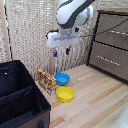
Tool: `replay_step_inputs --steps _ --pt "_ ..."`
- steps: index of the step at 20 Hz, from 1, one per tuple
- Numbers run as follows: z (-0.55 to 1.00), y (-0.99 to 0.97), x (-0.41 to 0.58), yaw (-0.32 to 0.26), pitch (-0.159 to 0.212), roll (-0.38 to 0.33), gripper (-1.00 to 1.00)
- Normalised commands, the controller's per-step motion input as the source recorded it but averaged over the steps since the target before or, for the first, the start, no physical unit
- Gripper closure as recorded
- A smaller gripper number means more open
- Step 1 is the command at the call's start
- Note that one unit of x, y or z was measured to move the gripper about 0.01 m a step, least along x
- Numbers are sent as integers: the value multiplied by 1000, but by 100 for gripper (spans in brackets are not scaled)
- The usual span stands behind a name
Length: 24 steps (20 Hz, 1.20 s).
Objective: Kindly move your gripper toward the top drawer's handle. With caution, hold the handle robustly using your gripper and pull open the top drawer. Let the handle go. Relocate your gripper to the bowl placed in the background. Gently hold the bowl using your gripper. Bring the gripper and the bowl to the ajar drawer. Softly release the bowl into it.
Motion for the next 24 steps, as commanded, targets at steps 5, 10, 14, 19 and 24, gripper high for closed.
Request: replay_step_inputs --steps 5,10,14,19,24 --pt "730 -222 165 92 0 -4 -100" --pt "889 -300 151 115 0 -12 -100" --pt "486 -223 76 127 -36 -144 -100" --pt "43 -225 0 160 -87 -254 -100" --pt "0 -198 0 167 -76 -276 -100"
